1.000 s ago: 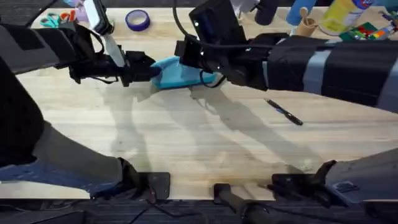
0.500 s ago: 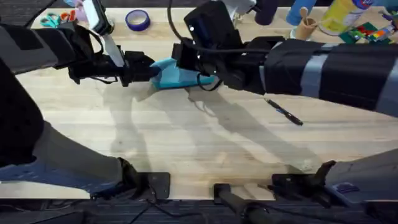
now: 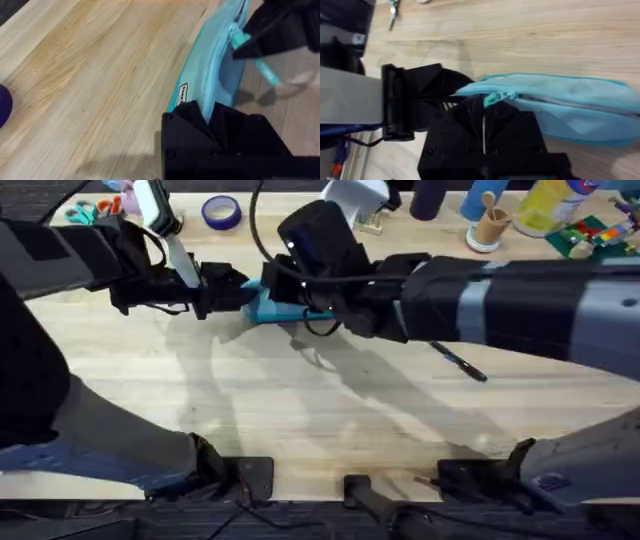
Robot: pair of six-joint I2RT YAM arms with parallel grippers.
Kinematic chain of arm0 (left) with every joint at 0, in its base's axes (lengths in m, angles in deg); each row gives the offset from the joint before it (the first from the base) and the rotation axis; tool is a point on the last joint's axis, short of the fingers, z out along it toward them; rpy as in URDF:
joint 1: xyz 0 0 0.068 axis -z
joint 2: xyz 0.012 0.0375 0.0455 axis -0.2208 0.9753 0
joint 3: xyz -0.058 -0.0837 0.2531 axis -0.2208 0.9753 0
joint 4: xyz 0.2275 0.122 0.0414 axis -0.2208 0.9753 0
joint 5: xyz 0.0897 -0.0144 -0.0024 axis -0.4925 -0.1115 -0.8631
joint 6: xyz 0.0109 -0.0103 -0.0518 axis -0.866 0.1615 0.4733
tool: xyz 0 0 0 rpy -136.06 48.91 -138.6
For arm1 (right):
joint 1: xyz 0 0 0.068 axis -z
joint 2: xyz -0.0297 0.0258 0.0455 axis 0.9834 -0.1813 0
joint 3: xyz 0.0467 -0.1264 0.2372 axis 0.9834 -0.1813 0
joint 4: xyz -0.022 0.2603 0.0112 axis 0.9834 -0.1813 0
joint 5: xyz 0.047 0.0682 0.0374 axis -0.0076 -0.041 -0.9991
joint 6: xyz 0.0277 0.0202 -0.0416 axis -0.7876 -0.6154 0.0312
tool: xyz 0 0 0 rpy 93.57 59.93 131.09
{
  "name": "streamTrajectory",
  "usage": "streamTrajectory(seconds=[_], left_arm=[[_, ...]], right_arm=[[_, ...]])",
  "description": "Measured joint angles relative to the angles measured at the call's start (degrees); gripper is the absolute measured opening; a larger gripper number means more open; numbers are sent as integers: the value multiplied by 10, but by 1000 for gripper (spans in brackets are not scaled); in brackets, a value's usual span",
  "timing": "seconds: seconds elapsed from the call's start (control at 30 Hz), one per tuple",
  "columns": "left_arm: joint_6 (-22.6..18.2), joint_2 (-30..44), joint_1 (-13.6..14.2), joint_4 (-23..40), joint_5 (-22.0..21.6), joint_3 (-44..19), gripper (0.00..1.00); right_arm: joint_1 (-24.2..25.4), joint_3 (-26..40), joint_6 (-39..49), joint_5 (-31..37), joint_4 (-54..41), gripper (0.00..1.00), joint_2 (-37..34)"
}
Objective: Unzip the bag, pick up the pens from the table one at a time and place them inside, then zip the bag closed.
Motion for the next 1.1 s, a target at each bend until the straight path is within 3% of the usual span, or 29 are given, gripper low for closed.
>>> streamTrajectory(seconds=[0.37, 0.53, 1.1], left_arm=[[0, 0, 0, 0, 0, 0, 42], [0, 0, 0, 0, 0, 0, 42], [0, 0, -5, 0, 0, 0, 42]], right_arm=[[-3, 0, 0, -40, 63, 31, -29], [-4, 0, 0, -88, 113, 31, -56], [6, 0, 0, -172, 144, 31, -63]])
